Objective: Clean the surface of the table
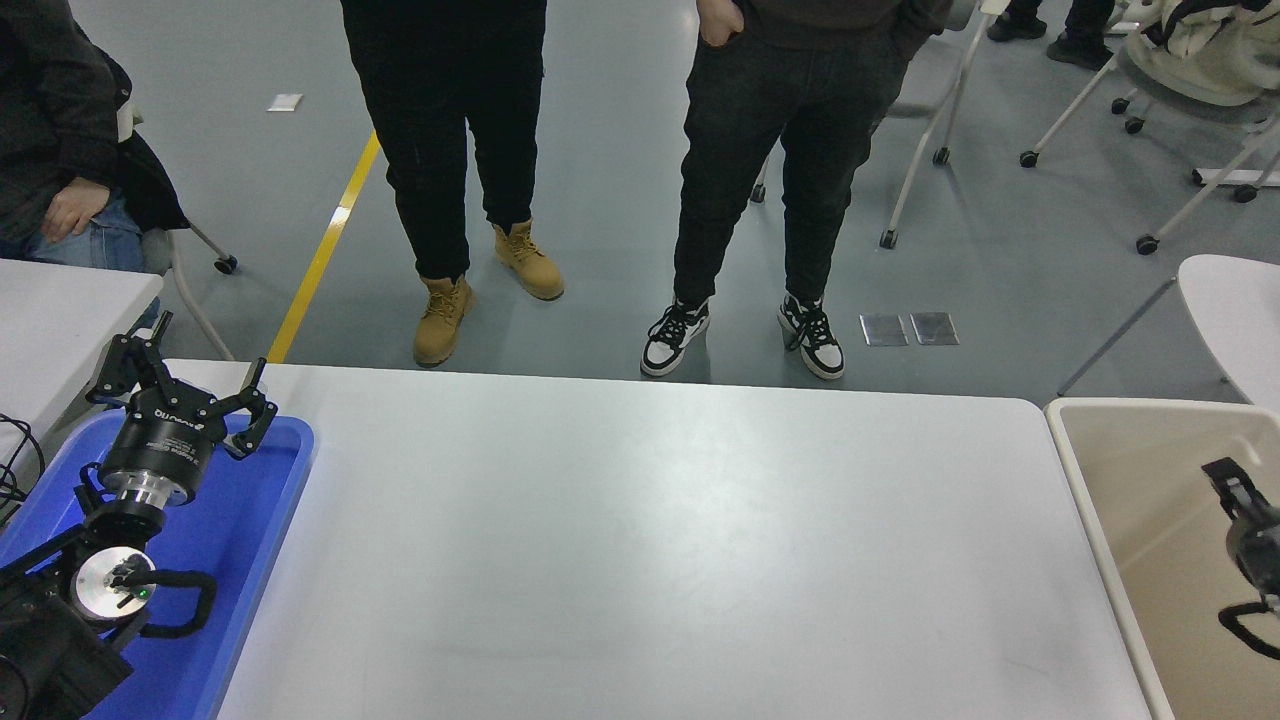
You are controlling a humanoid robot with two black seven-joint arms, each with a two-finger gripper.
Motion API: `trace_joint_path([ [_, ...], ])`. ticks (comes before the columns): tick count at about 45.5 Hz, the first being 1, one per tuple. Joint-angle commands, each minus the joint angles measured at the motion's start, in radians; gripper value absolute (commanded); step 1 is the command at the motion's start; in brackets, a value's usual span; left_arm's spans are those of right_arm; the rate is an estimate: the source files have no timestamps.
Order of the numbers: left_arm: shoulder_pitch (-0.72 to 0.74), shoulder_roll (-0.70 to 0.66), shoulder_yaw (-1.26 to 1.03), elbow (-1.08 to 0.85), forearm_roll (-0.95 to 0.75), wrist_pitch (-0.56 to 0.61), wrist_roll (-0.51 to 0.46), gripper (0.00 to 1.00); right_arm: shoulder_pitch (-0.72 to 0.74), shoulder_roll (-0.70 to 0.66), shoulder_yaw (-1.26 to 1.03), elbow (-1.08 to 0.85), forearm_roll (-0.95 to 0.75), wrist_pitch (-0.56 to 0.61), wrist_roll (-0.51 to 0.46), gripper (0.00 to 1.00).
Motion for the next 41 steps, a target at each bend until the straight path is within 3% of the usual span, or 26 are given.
trace_joint_path([
  [1, 0.000, 0.000, 0.000, 0.000, 0.000, 0.000, 0.000, 1.00, 0.150, -0.031, 0.170, 0.018, 0.000, 0.000, -0.006, 0.99],
  [15, 0.000, 0.000, 0.000, 0.000, 0.000, 0.000, 0.000, 1.00, 0.271, -0.051, 0.228, 0.028, 0.002, 0.000, 0.016, 0.98],
  [23, 0.000, 0.000, 0.000, 0.000, 0.000, 0.000, 0.000, 1.00, 0.316, -0.065, 0.388, 0.067, 0.014, 0.003, 0.038, 0.99],
  [41, 0.000, 0.000, 0.000, 0.000, 0.000, 0.000, 0.000, 1.00, 0.281, -0.166, 0.711, 0.427, 0.012, 0.004, 0.076, 0.99],
])
